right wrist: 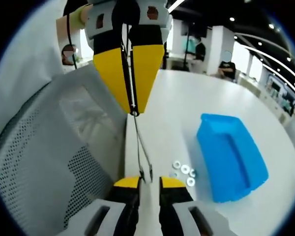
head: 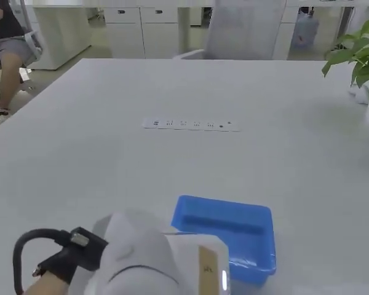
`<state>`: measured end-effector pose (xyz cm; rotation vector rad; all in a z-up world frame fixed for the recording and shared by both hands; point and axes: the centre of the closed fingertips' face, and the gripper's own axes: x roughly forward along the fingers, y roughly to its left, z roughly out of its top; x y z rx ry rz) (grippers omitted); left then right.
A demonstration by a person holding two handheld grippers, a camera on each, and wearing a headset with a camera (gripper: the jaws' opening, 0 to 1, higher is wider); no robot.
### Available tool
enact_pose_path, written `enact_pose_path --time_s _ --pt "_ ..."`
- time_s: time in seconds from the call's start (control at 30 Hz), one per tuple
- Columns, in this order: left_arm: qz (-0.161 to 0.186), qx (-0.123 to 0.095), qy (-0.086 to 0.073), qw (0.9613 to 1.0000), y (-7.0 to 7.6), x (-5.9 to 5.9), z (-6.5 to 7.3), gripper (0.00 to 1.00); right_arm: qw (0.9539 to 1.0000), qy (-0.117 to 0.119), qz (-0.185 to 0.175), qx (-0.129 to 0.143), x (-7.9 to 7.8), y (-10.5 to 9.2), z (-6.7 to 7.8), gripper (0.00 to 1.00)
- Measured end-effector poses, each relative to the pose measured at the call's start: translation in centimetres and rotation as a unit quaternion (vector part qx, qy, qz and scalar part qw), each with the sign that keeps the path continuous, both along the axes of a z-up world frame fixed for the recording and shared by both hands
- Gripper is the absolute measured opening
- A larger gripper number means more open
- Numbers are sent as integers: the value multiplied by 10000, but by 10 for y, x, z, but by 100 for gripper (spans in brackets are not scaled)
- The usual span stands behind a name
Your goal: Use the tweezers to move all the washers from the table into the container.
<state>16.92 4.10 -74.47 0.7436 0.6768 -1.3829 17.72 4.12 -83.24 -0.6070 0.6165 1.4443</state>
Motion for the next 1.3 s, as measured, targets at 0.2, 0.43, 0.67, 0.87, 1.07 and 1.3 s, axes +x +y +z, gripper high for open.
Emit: enact_pose_path --time_s 0.2,0.43,0.67,0.87,1.07,1.3 --pt "22 99 -31 9999 6 2 1 0 9998 86 153 56 -4 6 1 13" --pt "-46 126 12 9999 6 0 2 0 9996 118 184 192 -5 15 5 14" --pt "-113 156 31 9998 4 -1 0 0 9992 159 235 292 -7 23 6 9" --pt "-115 180 11 9998 5 1 0 0 9994 172 112 271 -2 21 5 7" --pt "-91 169 -56 9998 6 7 2 0 9995 104 -16 290 8 19 7 7" --pt "-89 187 -112 9997 7 15 2 0 9993 25 -189 323 19 20 8 7"
